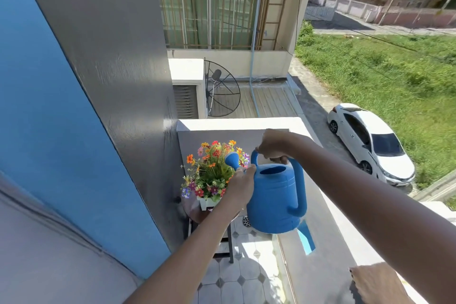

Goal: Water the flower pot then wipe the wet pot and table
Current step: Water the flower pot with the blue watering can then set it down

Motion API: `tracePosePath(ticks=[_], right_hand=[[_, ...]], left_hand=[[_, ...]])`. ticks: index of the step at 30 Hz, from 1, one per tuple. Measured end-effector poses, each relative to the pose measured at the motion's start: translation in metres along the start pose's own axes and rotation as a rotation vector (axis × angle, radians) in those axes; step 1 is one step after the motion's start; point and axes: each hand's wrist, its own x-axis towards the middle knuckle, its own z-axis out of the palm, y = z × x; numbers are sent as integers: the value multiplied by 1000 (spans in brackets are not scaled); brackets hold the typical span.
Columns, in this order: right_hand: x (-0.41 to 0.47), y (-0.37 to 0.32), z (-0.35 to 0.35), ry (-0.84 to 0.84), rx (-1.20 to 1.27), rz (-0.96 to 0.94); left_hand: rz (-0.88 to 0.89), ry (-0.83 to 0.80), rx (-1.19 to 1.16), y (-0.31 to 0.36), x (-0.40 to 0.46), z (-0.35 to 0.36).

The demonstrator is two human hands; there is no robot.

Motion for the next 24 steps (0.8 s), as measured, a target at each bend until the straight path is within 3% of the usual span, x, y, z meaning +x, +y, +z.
tracePosePath(ticks=[24], right_hand=[[-37,-63,41,-60,100,-187]], left_hand=[[-17,154,144,-52,-59,-49]])
